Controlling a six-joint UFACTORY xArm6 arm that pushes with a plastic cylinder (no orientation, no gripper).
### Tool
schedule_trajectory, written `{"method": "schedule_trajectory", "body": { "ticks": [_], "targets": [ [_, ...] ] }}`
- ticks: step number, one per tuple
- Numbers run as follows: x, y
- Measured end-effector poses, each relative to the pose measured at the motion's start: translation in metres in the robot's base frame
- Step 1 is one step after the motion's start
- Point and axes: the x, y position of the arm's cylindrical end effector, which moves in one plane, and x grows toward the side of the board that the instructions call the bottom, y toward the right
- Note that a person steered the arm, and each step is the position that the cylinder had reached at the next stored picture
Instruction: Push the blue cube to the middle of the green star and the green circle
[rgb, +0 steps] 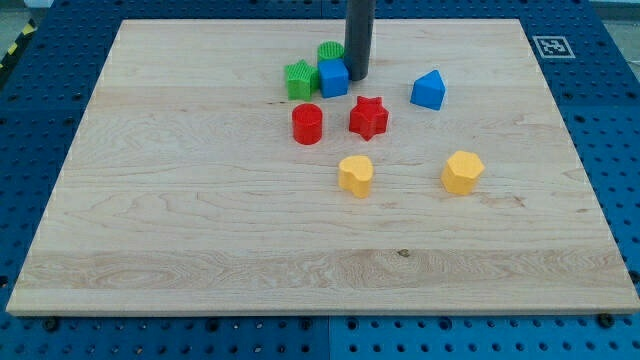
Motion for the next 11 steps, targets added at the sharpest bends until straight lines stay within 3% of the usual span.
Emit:
{"method": "schedule_trajectory", "body": {
  "ticks": [3,6,11],
  "targets": [
    [0.046,0.020],
    [0.035,-0.026],
    [0.026,-0.017]
  ]
}}
